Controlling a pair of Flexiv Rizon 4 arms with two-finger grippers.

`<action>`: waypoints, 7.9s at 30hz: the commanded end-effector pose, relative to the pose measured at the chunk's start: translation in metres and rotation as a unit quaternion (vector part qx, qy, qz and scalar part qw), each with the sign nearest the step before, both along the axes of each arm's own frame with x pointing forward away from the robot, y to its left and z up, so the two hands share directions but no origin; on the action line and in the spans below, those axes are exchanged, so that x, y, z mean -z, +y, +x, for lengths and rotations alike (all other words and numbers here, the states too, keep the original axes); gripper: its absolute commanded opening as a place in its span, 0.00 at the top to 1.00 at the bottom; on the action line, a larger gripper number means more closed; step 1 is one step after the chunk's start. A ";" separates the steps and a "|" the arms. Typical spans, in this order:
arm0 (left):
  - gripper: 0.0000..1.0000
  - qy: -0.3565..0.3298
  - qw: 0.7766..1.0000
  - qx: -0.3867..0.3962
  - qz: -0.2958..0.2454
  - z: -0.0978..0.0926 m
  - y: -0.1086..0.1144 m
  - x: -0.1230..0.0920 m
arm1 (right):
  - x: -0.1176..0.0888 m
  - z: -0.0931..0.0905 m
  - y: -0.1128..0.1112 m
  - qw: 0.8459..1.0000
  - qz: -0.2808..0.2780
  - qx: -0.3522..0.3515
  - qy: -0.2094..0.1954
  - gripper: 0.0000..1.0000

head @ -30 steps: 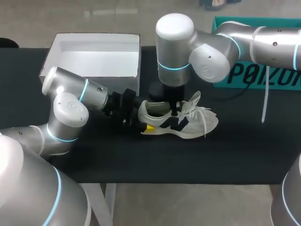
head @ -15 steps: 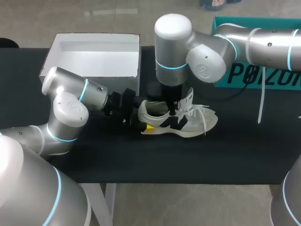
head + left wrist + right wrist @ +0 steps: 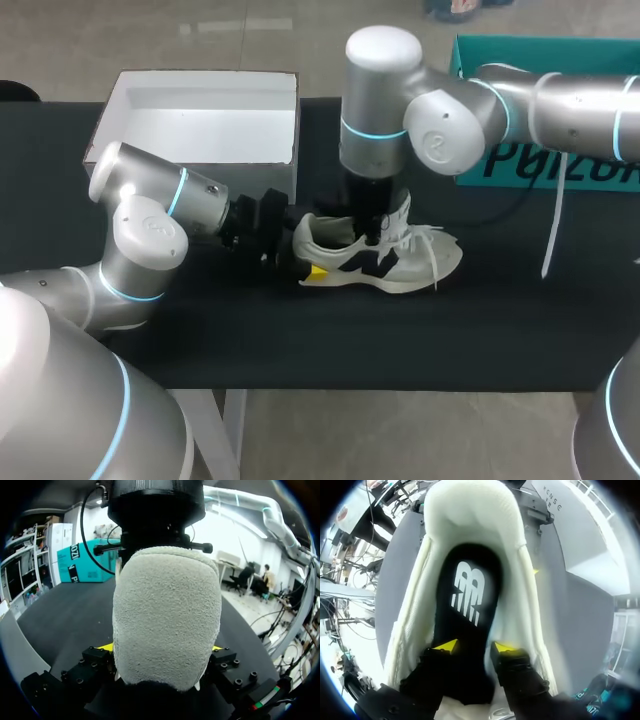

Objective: Take the shoe out of the shoebox, open the shoe tongue, remove and reinsert the insole, then place the shoe into the shoebox

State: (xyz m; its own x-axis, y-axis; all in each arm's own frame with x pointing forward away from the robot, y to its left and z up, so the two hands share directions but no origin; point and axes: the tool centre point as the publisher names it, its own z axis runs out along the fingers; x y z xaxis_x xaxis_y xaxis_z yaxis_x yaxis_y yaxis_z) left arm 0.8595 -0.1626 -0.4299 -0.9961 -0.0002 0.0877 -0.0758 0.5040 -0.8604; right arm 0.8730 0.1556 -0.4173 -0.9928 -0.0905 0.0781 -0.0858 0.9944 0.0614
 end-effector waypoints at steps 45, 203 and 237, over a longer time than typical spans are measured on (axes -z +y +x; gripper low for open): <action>1.00 0.000 1.000 0.000 0.000 -0.001 -0.001 0.000 | -0.018 -0.019 -0.018 0.997 0.033 0.062 -0.037 1.00; 1.00 0.000 1.000 0.000 0.000 -0.001 -0.001 0.000 | -0.369 -0.214 -0.045 0.774 0.439 0.432 -0.147 1.00; 1.00 0.000 1.000 0.000 0.000 -0.001 -0.001 0.000 | -0.365 -0.145 -0.031 0.826 0.393 0.381 -0.130 1.00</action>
State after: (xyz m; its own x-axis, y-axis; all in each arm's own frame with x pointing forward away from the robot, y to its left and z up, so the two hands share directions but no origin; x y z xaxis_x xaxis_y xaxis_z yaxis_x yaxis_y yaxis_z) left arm 0.8588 -0.1632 -0.4287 -0.9962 -0.0002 0.0870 -0.0753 0.5036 -0.8607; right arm 0.6992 0.1049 -0.0439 -0.7512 0.6577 0.0566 0.4261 0.4175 0.8026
